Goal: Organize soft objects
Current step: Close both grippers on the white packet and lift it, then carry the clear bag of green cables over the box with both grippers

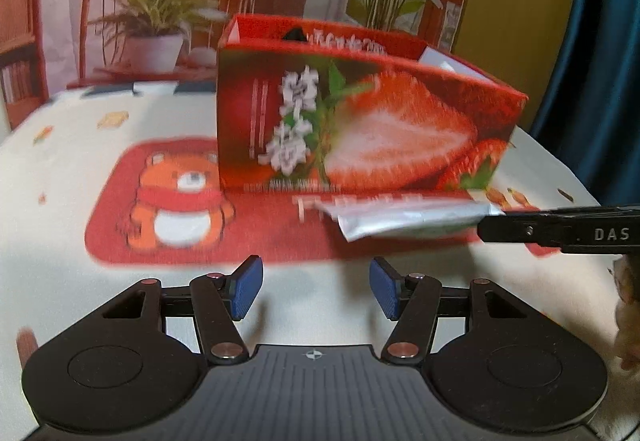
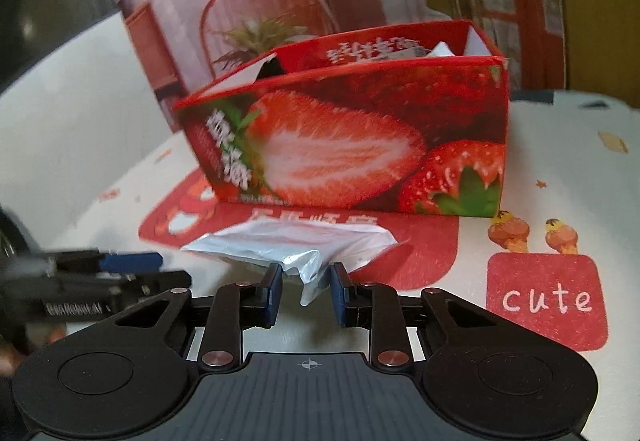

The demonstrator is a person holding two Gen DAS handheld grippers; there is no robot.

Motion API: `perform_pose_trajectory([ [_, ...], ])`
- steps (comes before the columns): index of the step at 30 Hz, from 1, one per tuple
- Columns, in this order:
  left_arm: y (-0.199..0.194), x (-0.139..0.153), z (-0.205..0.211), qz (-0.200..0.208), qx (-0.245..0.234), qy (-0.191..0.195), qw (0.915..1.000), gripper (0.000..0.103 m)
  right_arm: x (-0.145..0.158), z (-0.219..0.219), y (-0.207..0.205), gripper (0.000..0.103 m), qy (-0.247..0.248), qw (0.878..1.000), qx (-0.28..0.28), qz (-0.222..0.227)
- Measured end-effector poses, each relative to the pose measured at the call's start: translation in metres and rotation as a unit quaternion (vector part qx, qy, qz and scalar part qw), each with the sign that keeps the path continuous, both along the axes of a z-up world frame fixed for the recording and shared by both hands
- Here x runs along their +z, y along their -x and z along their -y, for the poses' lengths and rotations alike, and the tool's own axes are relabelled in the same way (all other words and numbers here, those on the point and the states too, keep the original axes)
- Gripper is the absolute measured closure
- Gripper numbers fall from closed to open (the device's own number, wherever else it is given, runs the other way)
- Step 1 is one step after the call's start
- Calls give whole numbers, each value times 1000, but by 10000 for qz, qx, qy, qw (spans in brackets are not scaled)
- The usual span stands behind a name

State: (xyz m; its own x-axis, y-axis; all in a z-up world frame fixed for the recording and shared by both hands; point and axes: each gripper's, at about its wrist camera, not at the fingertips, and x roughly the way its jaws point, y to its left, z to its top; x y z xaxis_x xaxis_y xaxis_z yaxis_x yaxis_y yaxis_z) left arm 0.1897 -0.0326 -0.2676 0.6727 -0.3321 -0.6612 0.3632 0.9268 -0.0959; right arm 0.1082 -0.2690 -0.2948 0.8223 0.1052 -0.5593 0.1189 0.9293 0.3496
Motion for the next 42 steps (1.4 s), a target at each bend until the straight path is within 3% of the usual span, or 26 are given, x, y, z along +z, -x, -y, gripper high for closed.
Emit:
perform_pose_trajectory([
  [3,-16,9,9,220,-241,-27,9995,39,6,11,-9,80,-281,9996,-24,-83],
  [7,-28,12,27,521,-676,-339,9958,39,13,23,-21,80,-511,9986,-83,-119],
  [18,-61,1,38,609,-663,-198,9957,39,22,44,-45,86,-617,9980,-130,-61],
  [22,-69,-5,36,489,-479,-65,9976,39,25,40,-45,87,-112,9997,-113,158],
  [28,-75,-10,32,432,-372,127,9983,39,15,29,-48,79,745,9969,-32,253],
  [33,-77,-16,34,383,-411,179,9983,39,6,13,-55,77,1628,9857,69,431],
  [37,-77,-18,33,374,-405,283,9981,39,3,-4,-57,72,2538,9660,149,463],
  [42,-75,-22,34,423,-514,308,9973,40,1,-10,-59,71,2720,9602,319,541],
])
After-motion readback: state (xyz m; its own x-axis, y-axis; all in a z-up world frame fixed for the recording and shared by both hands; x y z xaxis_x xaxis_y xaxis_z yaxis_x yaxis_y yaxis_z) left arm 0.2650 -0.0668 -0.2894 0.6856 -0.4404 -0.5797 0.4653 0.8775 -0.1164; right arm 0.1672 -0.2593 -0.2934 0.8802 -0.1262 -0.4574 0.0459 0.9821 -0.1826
